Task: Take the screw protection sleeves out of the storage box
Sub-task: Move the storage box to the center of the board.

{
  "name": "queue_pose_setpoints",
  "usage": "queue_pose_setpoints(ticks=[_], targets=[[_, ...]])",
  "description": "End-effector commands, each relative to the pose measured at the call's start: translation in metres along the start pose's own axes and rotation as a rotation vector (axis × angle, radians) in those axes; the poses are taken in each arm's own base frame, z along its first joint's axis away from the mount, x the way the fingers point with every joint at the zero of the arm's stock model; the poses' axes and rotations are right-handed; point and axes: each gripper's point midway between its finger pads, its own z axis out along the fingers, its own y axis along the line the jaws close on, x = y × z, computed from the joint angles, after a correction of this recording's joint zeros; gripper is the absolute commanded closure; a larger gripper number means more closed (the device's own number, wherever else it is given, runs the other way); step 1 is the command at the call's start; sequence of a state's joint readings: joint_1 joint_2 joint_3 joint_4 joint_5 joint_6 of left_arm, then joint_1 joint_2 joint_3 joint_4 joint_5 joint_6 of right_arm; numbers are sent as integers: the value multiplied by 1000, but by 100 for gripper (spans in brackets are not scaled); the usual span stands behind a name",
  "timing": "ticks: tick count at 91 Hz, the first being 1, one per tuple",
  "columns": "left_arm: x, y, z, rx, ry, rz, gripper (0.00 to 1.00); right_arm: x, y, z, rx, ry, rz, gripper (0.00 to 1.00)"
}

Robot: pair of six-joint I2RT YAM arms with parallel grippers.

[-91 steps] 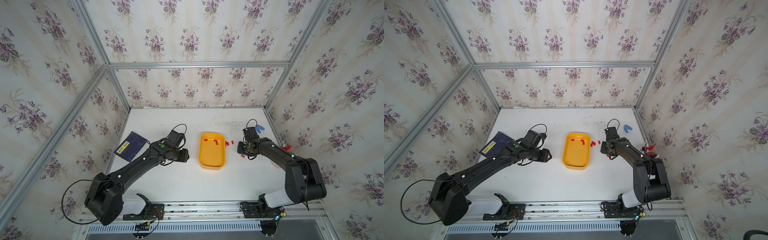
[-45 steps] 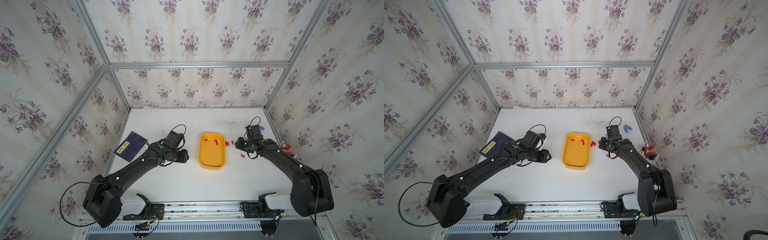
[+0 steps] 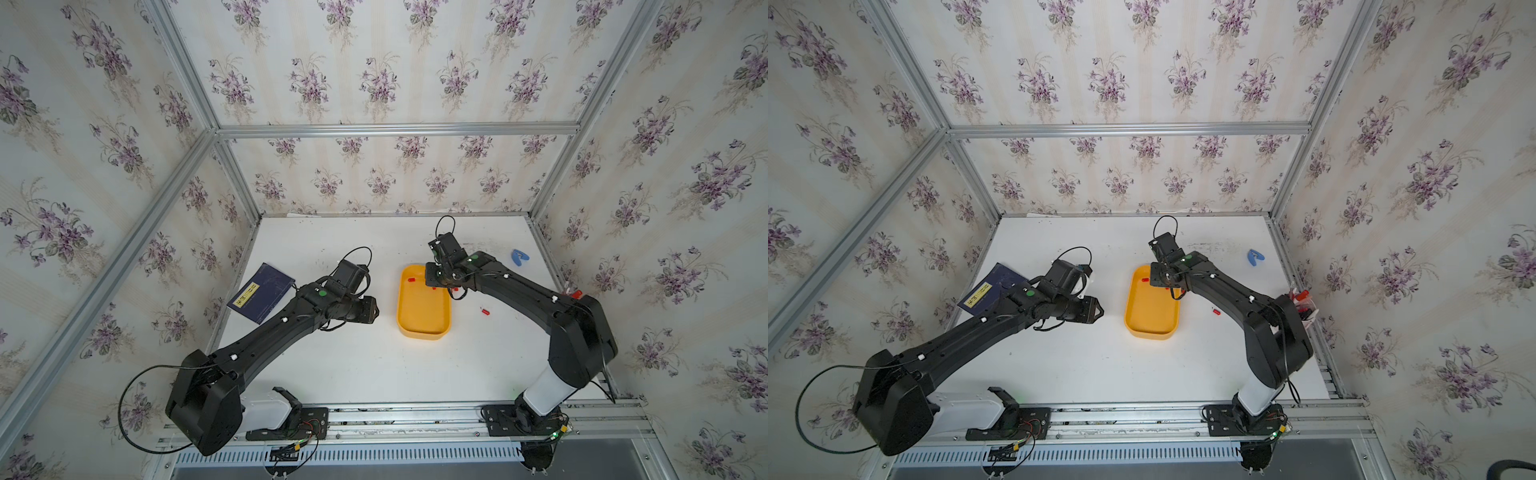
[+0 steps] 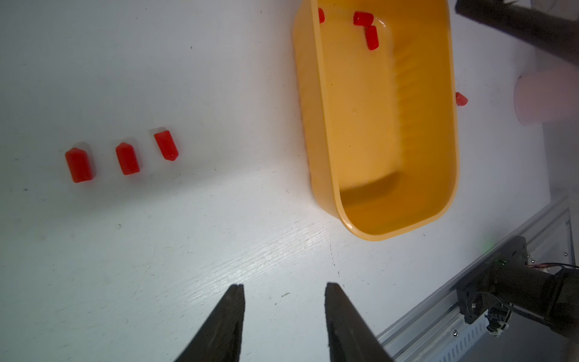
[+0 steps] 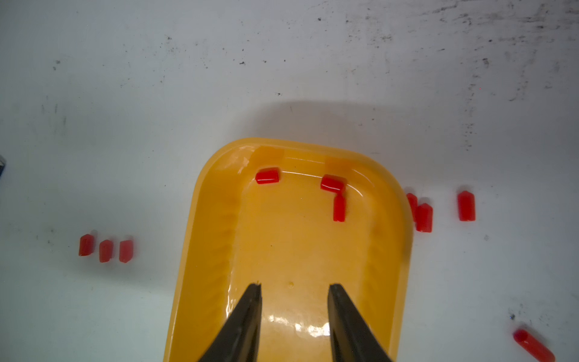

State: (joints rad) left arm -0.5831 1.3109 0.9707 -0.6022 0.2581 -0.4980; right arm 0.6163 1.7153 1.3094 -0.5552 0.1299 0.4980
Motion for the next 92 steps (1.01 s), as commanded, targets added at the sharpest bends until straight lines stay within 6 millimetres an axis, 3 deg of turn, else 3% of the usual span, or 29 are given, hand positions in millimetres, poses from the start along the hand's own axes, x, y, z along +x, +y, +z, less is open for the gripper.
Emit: queue_pose_setpoints(ticks=[1,18,48,58,72,84,85,92], targets=[[-7,-5,-4,19,-28,10,53,16,-17,14,161,69,-31,60],[-5,-4,-7,14,-30,17,53,25,-27,33,240,101,-32,60],[-7,-8,-9,37,-42,25,53,15,-24,53,252,59,-42,62],[-16,-24,-16,88,-65,38,52,3,-13,38,183,1,-39,62],[-30,-61,-21,88,-59,118,52,-29,-3,-15,77,-139,-10,60],[-41,-87,-6,37,9,138,53,-46,-32,-43,82,-170,54,58],[-42,-89,-4,34,15,138,53,-52,-50,-44,105,-174,90,58],[-52,-110,5,31,37,144,53,-54,-84,-49,111,-167,159,58]])
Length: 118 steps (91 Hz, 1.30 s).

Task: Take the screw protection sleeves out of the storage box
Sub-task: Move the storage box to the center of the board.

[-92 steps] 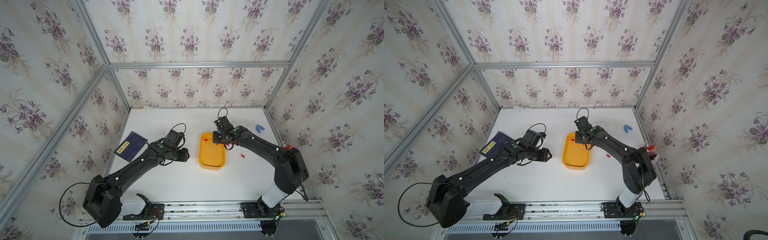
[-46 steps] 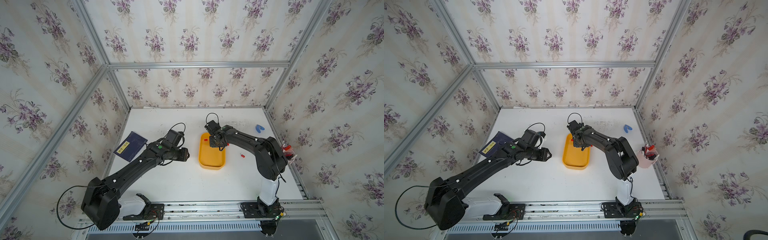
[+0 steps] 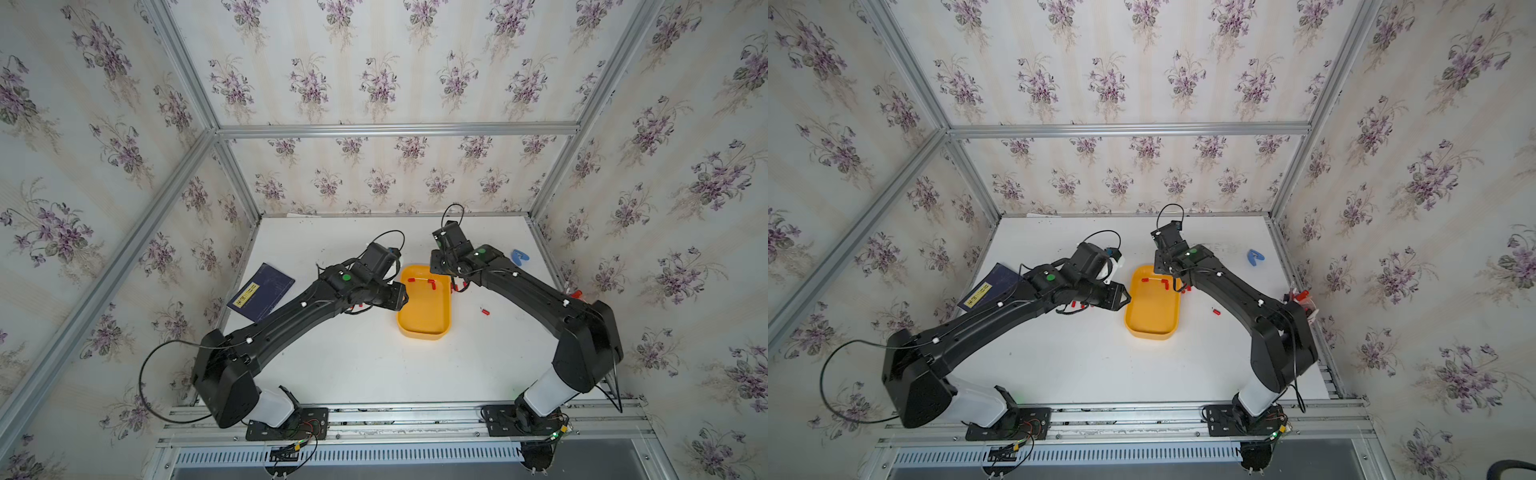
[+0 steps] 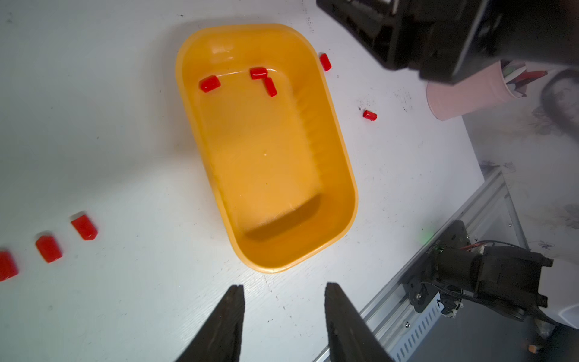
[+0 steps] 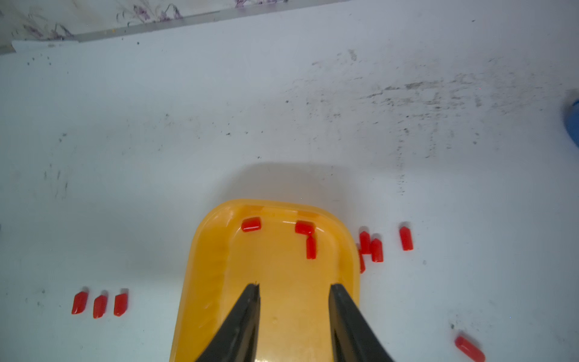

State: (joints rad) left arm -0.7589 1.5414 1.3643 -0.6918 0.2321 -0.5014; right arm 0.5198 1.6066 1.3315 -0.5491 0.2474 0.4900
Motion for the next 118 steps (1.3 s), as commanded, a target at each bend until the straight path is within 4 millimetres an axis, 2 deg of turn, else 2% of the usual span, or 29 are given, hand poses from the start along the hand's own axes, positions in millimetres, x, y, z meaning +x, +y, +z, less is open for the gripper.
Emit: queue_pose_setpoints(ticks=[1,9,17,26,34,44,55,66,78,88,118], targets=[[-7,-11,12,-51,55,-12,53,-5,-46,-1,37,25,72,58],[-16,-21,36,-68,103,-39,53,-10,-83,-4,52,11,142,58],[-22,-27,65,-78,140,-67,54,-11,-101,-5,55,7,173,58],[-30,-43,99,-34,178,-82,55,-8,-100,-1,36,20,168,58],[-38,-50,123,-50,190,-57,55,-3,-99,6,31,34,158,58],[-39,-43,149,-99,207,-37,56,4,-93,15,-7,50,154,58],[-42,-35,167,-139,203,-34,56,19,-87,27,-49,92,150,58],[-40,-21,176,-203,201,-38,57,37,-80,37,-97,138,162,60],[-42,-10,178,-247,168,-46,57,63,-81,53,-101,207,173,63],[-44,-4,175,-263,142,-49,56,80,-67,60,-137,247,151,65],[-41,17,167,-296,104,-100,55,99,-36,63,-195,278,152,66]])
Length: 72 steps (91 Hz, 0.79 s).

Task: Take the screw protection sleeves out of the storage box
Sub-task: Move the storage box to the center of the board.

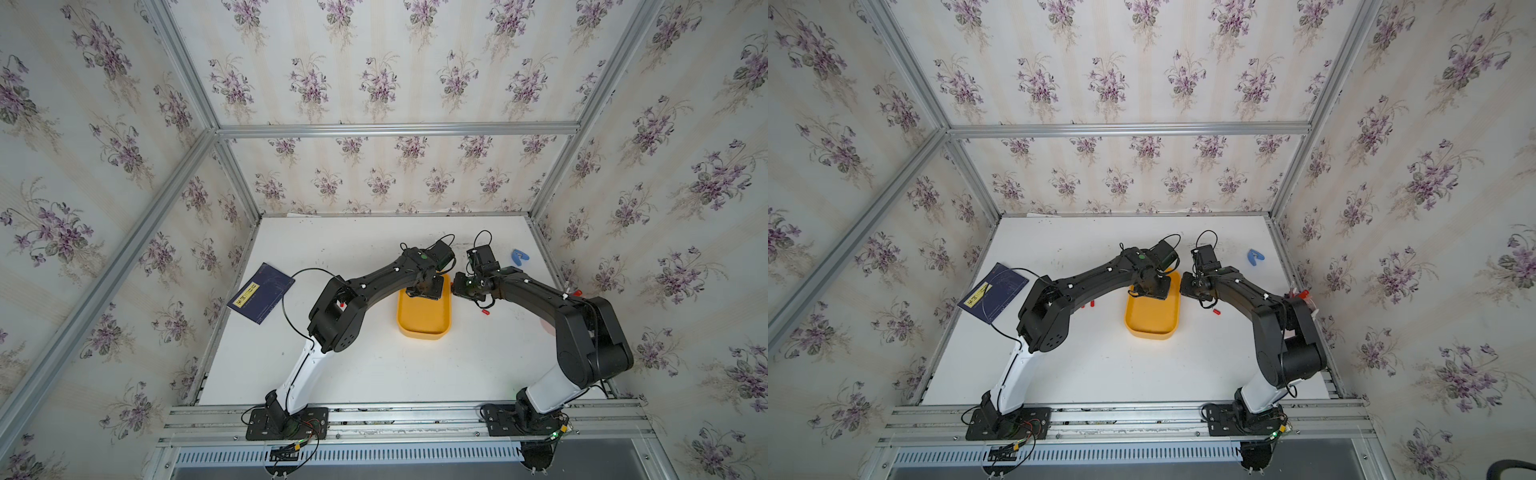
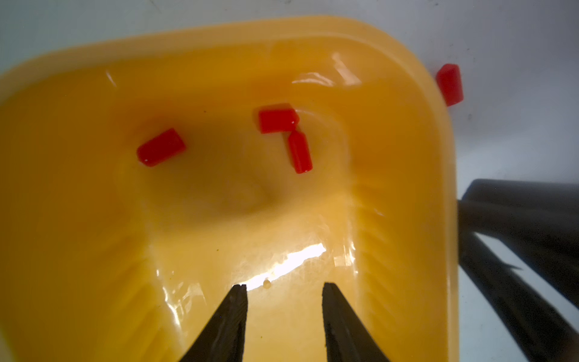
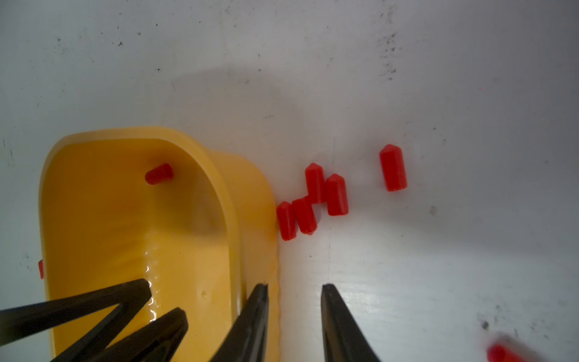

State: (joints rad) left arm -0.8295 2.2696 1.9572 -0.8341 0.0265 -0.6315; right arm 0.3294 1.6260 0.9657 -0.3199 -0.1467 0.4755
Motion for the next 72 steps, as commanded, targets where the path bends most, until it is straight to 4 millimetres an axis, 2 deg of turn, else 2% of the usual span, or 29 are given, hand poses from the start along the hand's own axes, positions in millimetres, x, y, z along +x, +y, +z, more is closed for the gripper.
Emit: queue_pose_setpoints(ticks=[1,38,72], targets=[[-11,4,-6,-4,-54,-25,55,1,12,2,-31,-7,8,66],[-15,27,-1,-64,-76,-46,54,8,32,7,-64,6,-10,66],[-26,26,12,-44,-115,-99,54,9,35,7,-59,12,-26,66]])
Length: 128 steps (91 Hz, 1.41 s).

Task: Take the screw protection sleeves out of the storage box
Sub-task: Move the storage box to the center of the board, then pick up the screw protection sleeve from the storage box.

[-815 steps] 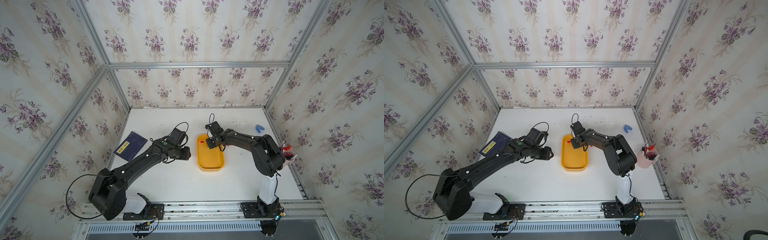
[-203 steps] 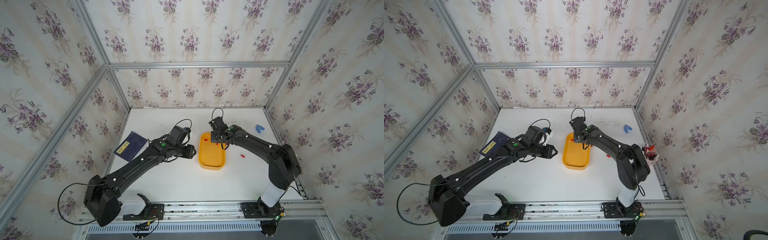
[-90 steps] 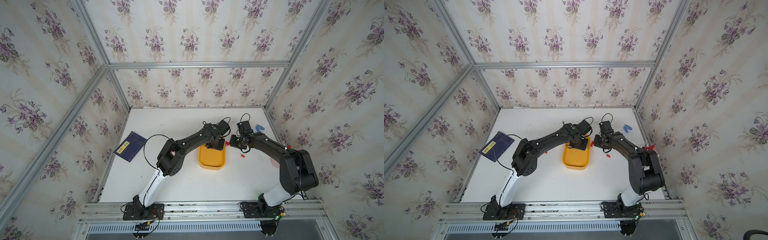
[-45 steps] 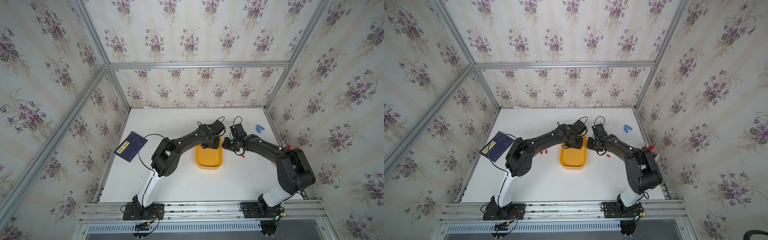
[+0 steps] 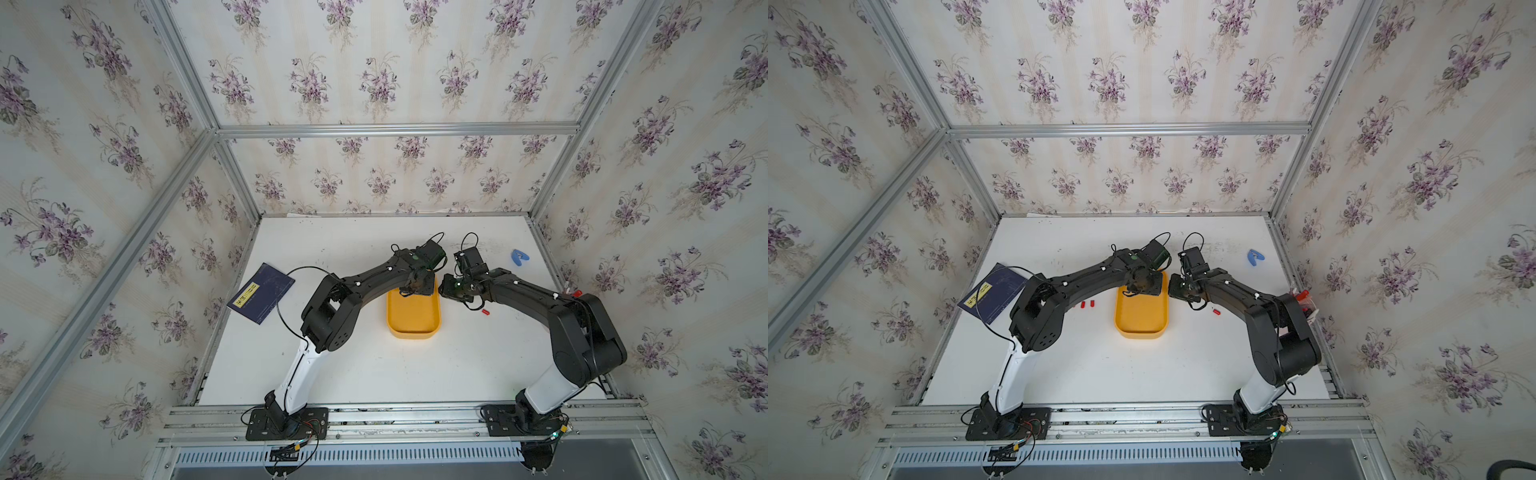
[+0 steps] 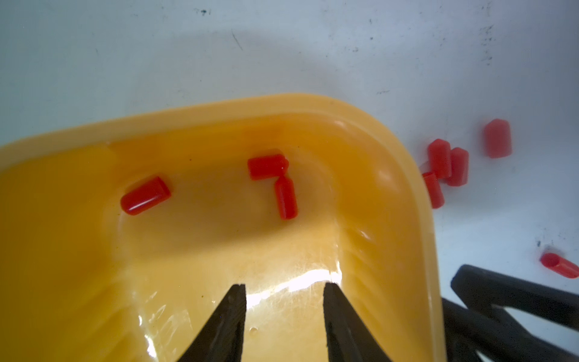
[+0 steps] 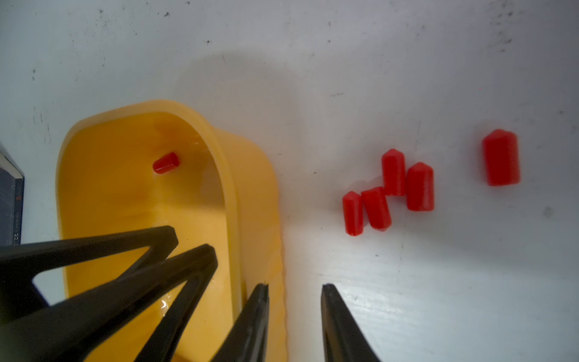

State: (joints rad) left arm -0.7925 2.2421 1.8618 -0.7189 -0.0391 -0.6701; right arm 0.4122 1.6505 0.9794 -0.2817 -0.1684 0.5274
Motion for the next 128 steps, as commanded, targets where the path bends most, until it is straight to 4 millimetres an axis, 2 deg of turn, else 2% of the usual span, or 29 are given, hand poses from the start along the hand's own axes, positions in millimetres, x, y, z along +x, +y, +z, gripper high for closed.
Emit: queue_pose_setpoints(ticks=[1,26,36,78,105,128], targets=[[-9,0,4,-7,-34,-23,54,-3,1,0,3,-7,-2,66],[-11,4,22,-46,-29,-53,55,-2,1,1,7,-1,-9,66],[-13,10,25,-75,-43,-63,56,-2,0,0,16,-2,-16,66],[-20,9,38,-80,-63,-89,59,1,-1,2,26,3,-27,65],[-25,10,36,-91,-79,-88,78,4,3,4,25,6,-49,65],[-22,12,42,-112,-64,-71,81,6,2,4,33,12,-60,65]])
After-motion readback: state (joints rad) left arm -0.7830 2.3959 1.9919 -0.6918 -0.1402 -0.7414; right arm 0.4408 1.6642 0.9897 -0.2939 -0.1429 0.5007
